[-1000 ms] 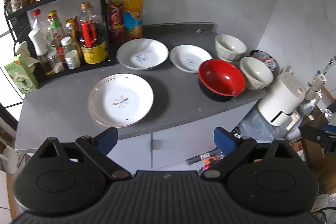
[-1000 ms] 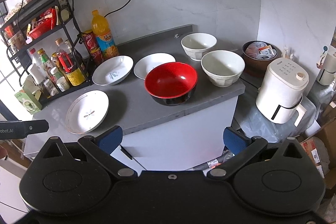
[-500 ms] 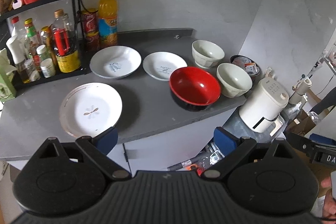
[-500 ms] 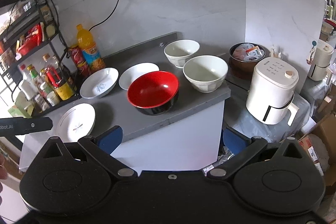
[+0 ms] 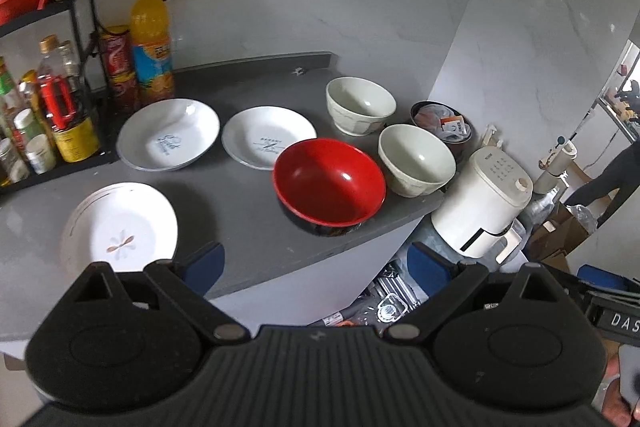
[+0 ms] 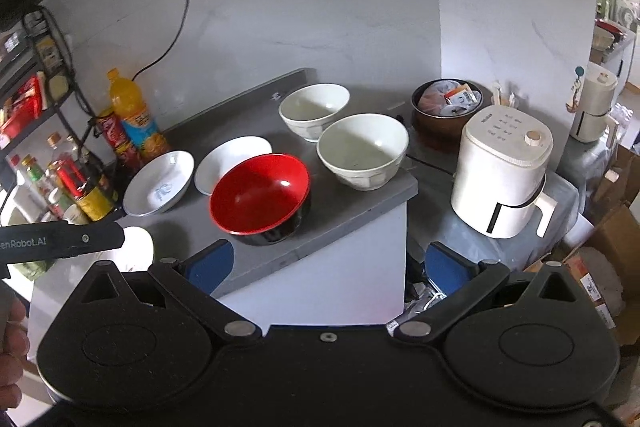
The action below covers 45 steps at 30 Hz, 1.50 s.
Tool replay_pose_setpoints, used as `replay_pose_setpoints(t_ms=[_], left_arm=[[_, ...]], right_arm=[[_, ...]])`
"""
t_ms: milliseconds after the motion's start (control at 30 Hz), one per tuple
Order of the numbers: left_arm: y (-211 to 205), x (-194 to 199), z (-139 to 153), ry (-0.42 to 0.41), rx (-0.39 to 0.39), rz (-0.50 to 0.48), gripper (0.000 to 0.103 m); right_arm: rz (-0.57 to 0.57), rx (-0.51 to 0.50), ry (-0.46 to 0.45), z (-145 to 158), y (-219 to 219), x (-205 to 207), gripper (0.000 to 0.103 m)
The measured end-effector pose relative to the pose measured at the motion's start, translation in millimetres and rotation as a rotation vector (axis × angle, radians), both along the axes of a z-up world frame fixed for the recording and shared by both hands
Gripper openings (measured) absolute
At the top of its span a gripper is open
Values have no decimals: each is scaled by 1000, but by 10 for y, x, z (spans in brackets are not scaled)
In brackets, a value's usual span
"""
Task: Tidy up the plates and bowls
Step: 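Move both tools toward the large white bowl beside the red bowl, then close the left gripper on the white bowl rim while the right gripper grips it too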
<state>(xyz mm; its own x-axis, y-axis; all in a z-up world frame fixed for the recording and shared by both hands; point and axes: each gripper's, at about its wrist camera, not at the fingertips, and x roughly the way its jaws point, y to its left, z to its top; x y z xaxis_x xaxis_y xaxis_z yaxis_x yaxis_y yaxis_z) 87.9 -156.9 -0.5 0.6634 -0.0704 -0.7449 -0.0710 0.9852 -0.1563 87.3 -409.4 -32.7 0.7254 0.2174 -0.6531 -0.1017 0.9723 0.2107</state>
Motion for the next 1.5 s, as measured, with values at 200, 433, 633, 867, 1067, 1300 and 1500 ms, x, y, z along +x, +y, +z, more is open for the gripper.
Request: replay_pose_setpoints(t_ms=[200,433,633,867,1067,1300,1500], left_arm=[[-4,393,-152,4,-14,-49,96],[16,992,-300,6,-15,-104,94],[-4,1494,-388,8,-26,-166,88],[-52,2021,-531,36,-44,-235,76],[-161,2405,-719,68,-52,-299,67],[-283,2751,-929,108,-61,-341,54],[-397,3038,-1108,144,-80,-347,46]], right_arm=[[-42,9,-1,-80,2,259,102],[-80,16,-8,-154,86,641,88],[-137,43,17,-239,146,995,74],[-209,75,48,-402,144,1348,61],[-266,118,78,-562,118,1630,46],[-312,164,121,-732,47,1889,39],[-337,185,160,-925,-40,2107,35]])
